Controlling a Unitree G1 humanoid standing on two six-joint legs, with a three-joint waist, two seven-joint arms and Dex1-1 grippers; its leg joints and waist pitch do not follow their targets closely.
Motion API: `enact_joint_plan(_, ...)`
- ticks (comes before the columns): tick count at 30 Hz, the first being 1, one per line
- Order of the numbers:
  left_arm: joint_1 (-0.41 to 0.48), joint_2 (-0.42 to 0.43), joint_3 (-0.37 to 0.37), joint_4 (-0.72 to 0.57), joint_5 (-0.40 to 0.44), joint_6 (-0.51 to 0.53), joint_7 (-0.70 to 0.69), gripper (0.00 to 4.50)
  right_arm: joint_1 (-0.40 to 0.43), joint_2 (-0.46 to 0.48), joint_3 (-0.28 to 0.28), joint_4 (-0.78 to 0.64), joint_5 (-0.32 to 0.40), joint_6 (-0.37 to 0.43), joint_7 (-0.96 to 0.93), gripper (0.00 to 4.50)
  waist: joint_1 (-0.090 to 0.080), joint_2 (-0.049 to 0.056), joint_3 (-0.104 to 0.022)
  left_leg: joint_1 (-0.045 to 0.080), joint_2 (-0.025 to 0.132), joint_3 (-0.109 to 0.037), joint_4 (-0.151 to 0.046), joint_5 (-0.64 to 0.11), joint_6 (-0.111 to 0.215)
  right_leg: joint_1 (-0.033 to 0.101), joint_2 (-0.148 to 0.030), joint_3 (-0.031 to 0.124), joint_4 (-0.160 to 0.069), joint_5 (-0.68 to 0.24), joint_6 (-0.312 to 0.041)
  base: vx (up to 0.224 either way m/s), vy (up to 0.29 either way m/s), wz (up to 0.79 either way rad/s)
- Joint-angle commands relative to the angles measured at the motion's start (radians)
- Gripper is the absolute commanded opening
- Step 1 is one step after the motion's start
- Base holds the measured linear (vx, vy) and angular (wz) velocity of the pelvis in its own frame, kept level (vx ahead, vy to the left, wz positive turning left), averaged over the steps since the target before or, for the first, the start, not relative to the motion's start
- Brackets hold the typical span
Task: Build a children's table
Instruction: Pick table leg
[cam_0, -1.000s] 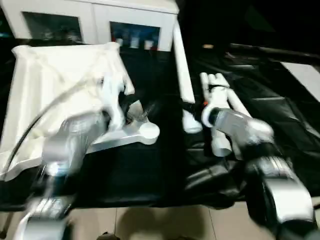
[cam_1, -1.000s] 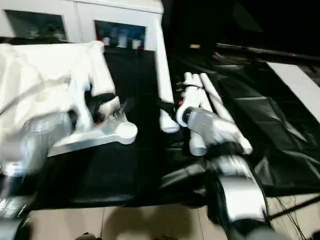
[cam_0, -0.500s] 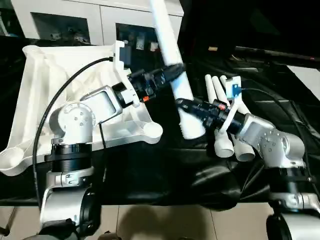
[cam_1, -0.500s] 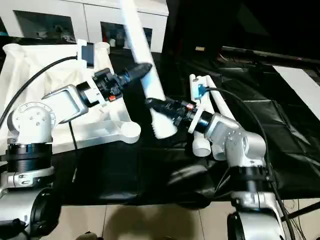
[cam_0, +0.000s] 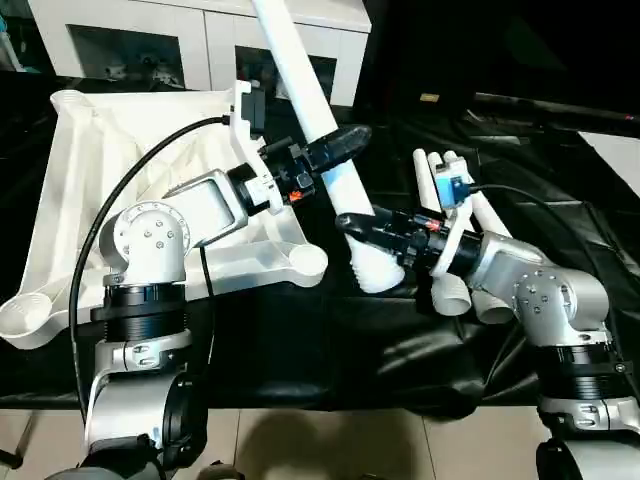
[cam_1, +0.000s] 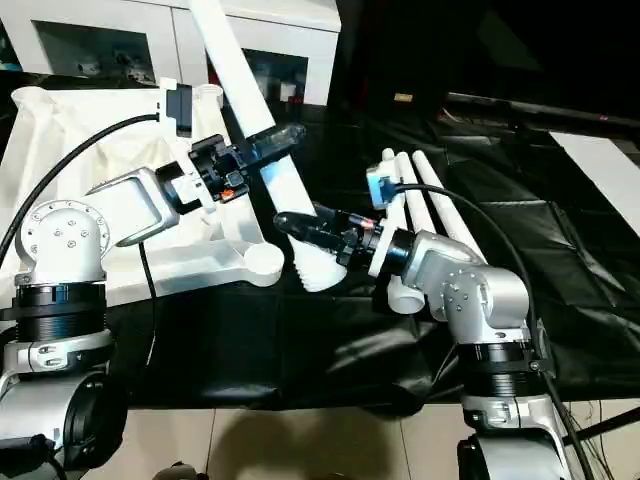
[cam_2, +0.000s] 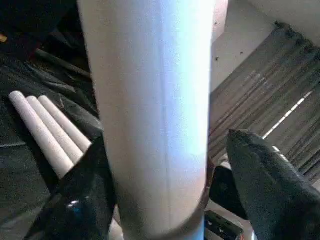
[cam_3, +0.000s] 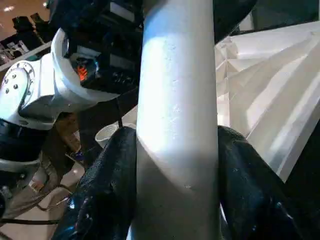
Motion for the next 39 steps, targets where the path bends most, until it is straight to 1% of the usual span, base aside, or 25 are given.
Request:
enact_joint_plan(1, -0.027, -0.003, -0.021, -0.001, 0.005, -0.005, 0.01, 3.18, 0.007, -0.014, 0.012, -0.021, -0.021, -0.011, -0.013, 1.86, -0.003, 0.027, -0.078, 0.008, 0.03, -0.007, -0.07, -0.032, 0.01, 0.066, -0.066, 0.037, -0.066, 0.045, -0.257, 0.0, 0.0, 0.0)
enact_joint_plan(2, -0.026, -0.002, -0.022, -0.001, 0.006, -0.007, 0.009, 3.09, 0.006, -0.014, 0.013, -0.02, -0.023, -0.012, -0.015, 1.86, -0.003, 0.029, -0.078, 0.008, 0.029, -0.007, -0.07, -0.028, 0.01, 0.066, -0.066, 0.037, -0.065, 0.05, -0.258, 0.0, 0.0, 0.0)
enact_joint_plan(4, -0.027, -0.004, -0.016, 0.0, 0.005, -0.011, 0.017, 2.9, 0.005, -0.015, 0.016, -0.019, -0.024, -0.013, -0.019, 1.86, -0.003, 0.03, -0.078, 0.008, 0.03, -0.006, -0.07, -0.026, 0.011, 0.066, -0.066, 0.037, -0.065, 0.054, -0.261, 0.0, 0.0, 0.0)
enact_joint_plan(7, -0.028, -0.003, -0.016, -0.001, 0.007, -0.008, 0.014, 2.83, 0.003, -0.017, 0.018, -0.016, -0.027, -0.015, -0.024, 1.86, -0.003, 0.029, -0.077, 0.007, 0.029, -0.006, -0.069, -0.02, 0.015, 0.067, -0.066, 0.037, -0.065, 0.058, -0.262, 0.0, 0.0, 0.0)
enact_joint_plan(8, -0.023, 0.005, -0.031, -0.006, 0.02, -0.015, 0.002, 2.56, 0.002, -0.018, 0.019, -0.015, -0.03, -0.016, -0.027, 1.86, -0.003, 0.031, -0.077, 0.008, 0.03, -0.006, -0.069, -0.019, 0.016, 0.065, -0.066, 0.037, -0.065, 0.056, -0.261, 0.0, 0.0, 0.0)
enact_joint_plan(9, -0.02, 0.004, -0.034, -0.007, 0.023, -0.023, 0.003, 2.47, 0.002, -0.019, 0.02, -0.015, -0.033, -0.015, -0.029, 1.86, -0.003, 0.031, -0.076, 0.008, 0.03, -0.006, -0.07, -0.019, 0.017, 0.065, -0.066, 0.037, -0.066, 0.053, -0.259, 0.0, 0.0, 0.0)
enact_joint_plan(12, -0.022, 0.001, -0.025, 0.002, 0.021, -0.023, 0.019, 2.44, 0.0, -0.021, 0.023, -0.015, -0.034, -0.015, -0.03, 1.86, -0.003, 0.03, -0.077, 0.007, 0.029, -0.006, -0.068, -0.014, 0.018, 0.066, -0.066, 0.037, -0.065, 0.064, -0.26, 0.0, 0.0, 0.0)
enact_joint_plan(13, -0.023, 0.002, -0.026, 0.004, 0.021, -0.024, 0.017, 2.37, -0.001, -0.021, 0.025, -0.015, -0.033, -0.016, -0.03, 1.86, -0.003, 0.03, -0.077, 0.006, 0.029, -0.006, -0.069, -0.01, 0.018, 0.067, -0.066, 0.037, -0.064, 0.065, -0.26, 0.0, 0.0, 0.0)
enact_joint_plan(14, -0.024, 0.004, -0.026, 0.006, 0.023, -0.028, 0.018, 2.09, 0.0, -0.023, 0.028, -0.015, -0.032, -0.019, -0.031, 1.86, -0.003, 0.031, -0.077, 0.007, 0.029, -0.006, -0.068, -0.008, 0.018, 0.066, -0.067, 0.037, -0.064, 0.067, -0.261, 0.0, 0.0, 0.0)
enact_joint_plan(16, -0.026, 0.007, -0.027, 0.006, 0.027, -0.032, 0.018, 2.04, 0.0, -0.026, 0.032, -0.015, -0.032, -0.023, -0.03, 1.86, -0.003, 0.032, -0.077, 0.008, 0.029, -0.006, -0.069, -0.014, 0.017, 0.066, -0.067, 0.036, -0.065, 0.062, -0.262, 0.0, 0.0, 0.0)
enact_joint_plan(17, -0.023, 0.022, -0.052, -0.002, 0.051, -0.043, 0.011, 2.05, 0.0, -0.028, 0.037, -0.015, -0.036, -0.028, -0.029, 1.86, -0.002, 0.03, -0.077, 0.009, 0.03, -0.006, -0.068, -0.014, 0.018, 0.065, -0.067, 0.036, -0.066, 0.061, -0.262, 0.0, 0.0, 0.0)
enact_joint_plan(18, -0.021, 0.032, -0.069, -0.008, 0.067, -0.051, 0.005, 1.9, 0.001, -0.029, 0.04, -0.016, -0.038, -0.03, -0.028, 2.42, -0.002, 0.031, -0.077, 0.008, 0.03, -0.006, -0.069, -0.014, 0.019, 0.065, -0.067, 0.036, -0.065, 0.06, -0.26, 0.0, 0.0, 0.0)
enact_joint_plan(19, -0.019, 0.039, -0.085, -0.013, 0.087, -0.067, 0.002, 1.88, 0.0, -0.029, 0.041, -0.016, -0.039, -0.029, -0.03, 2.56, -0.003, 0.032, -0.078, 0.008, 0.031, -0.007, -0.069, -0.007, 0.02, 0.065, -0.067, 0.035, -0.064, 0.066, -0.258, 0.0, 0.0, 0.0)
enact_joint_plan(20, -0.018, 0.042, -0.094, -0.016, 0.099, -0.077, 0.002, 1.87, 0.0, -0.029, 0.041, -0.016, -0.039, -0.026, -0.032, 2.56, -0.002, 0.033, -0.078, 0.008, 0.032, -0.007, -0.069, -0.005, 0.019, 0.065, -0.069, 0.035, -0.063, 0.07, -0.259, 0.0, 0.0, 0.0)
enact_joint_plan(22, -0.017, 0.05, -0.115, -0.028, 0.115, -0.09, -0.012, 1.86, 0.001, -0.028, 0.042, -0.018, -0.04, -0.022, -0.033, 2.75, -0.003, 0.031, -0.078, 0.009, 0.032, -0.006, -0.068, -0.001, 0.019, 0.065, -0.068, 0.034, -0.062, 0.079, -0.26, 0.0, 0.0, 0.0)
enact_joint_plan(23, -0.016, 0.055, -0.126, -0.036, 0.122, -0.094, -0.017, 1.86, 0.001, -0.03, 0.043, -0.019, -0.042, -0.019, -0.031, 2.9, -0.002, 0.032, -0.078, 0.008, 0.032, -0.006, -0.068, -0.001, 0.019, 0.066, -0.07, 0.034, -0.062, 0.078, -0.26, 0.0, 0.0, 0.0)
enact_joint_plan(26, -0.018, 0.069, -0.153, -0.062, 0.126, -0.097, -0.044, 1.85, -0.003, -0.042, 0.053, -0.019, -0.056, -0.014, -0.034, 3.13, -0.003, 0.032, -0.078, 0.007, 0.032, -0.006, -0.068, 0.003, 0.016, 0.066, -0.07, 0.032, -0.06, 0.082, -0.261, 0.0, 0.0, 0.0)
enact_joint_plan(27, -0.02, 0.079, -0.169, -0.074, 0.129, -0.102, -0.066, 1.85, -0.007, -0.051, 0.057, -0.017, -0.058, -0.007, -0.032, 3.13, -0.002, 0.031, -0.078, 0.008, 0.033, -0.006, -0.068, 0.002, 0.015, 0.065, -0.07, 0.032, -0.061, 0.083, -0.263, 0.0, 0.0, 0.0)
enact_joint_plan(28, -0.02, 0.079, -0.169, -0.074, 0.129, -0.102, -0.066, 1.85, -0.007, -0.051, 0.057, -0.017, -0.058, -0.007, -0.032, 3.15, -0.002, 0.031, -0.078, 0.008, 0.032, -0.005, -0.068, -0.001, 0.014, 0.065, -0.07, 0.032, -0.061, 0.079, -0.263, 0.0, 0.0, 0.0)
enact_joint_plan(29, -0.016, 0.104, -0.209, -0.093, 0.138, -0.114, -0.11, 1.85, -0.015, -0.067, 0.062, -0.015, -0.049, 0.014, -0.02, 3.15, -0.001, 0.031, -0.078, 0.008, 0.033, -0.005, -0.069, -0.004, 0.011, 0.065, -0.07, 0.031, -0.061, 0.076, -0.264, 0.0, 0.0, 0.0)
enact_joint_plan(31, -0.01, 0.126, -0.244, -0.109, 0.144, -0.121, -0.154, 1.85, -0.022, -0.082, 0.069, -0.013, -0.039, 0.037, 0.0, 3.15, -0.001, 0.032, -0.077, 0.008, 0.033, -0.004, -0.07, -0.011, 0.011, 0.065, -0.069, 0.03, -0.062, 0.06, -0.257, 0.0, 0.0, 0.0)
enact_joint_plan(32, -0.008, 0.134, -0.258, -0.116, 0.143, -0.121, -0.175, 1.85, -0.026, -0.091, 0.076, -0.014, -0.031, 0.05, 0.017, 3.15, -0.002, 0.031, -0.076, 0.006, 0.033, -0.005, -0.07, -0.016, 0.007, 0.066, -0.07, 0.03, -0.062, 0.055, -0.256, 0.0, 0.0, 0.0)
enact_joint_plan(34, -0.007, 0.135, -0.26, -0.118, 0.143, -0.12, -0.18, 1.85, -0.026, -0.093, 0.078, -0.015, -0.029, 0.053, 0.022, 3.15, -0.002, 0.031, -0.076, 0.005, 0.033, -0.005, -0.07, -0.02, 0.003, 0.067, -0.071, 0.03, -0.062, 0.048, -0.254, 0.0, 0.0, 0.0)
enact_joint_plan(37, -0.005, 0.152, -0.294, -0.138, 0.143, -0.12, -0.23, 1.85, -0.04, -0.105, 0.1, -0.011, -0.024, 0.079, 0.048, 3.15, -0.001, 0.028, -0.077, 0.004, 0.032, -0.004, -0.07, -0.018, 0.001, 0.067, -0.071, 0.03, -0.063, 0.041, -0.252, 0.0, 0.0, 0.0)
enact_joint_plan(39, -0.004, 0.158, -0.307, -0.144, 0.147, -0.122, -0.244, 1.85, -0.048, -0.104, 0.106, -0.005, -0.023, 0.085, 0.052, 3.15, -0.002, 0.029, -0.078, 0.005, 0.033, -0.004, -0.07, -0.018, -0.003, 0.066, -0.071, 0.029, -0.061, 0.043, -0.253, 0.0, 0.0, 0.0)
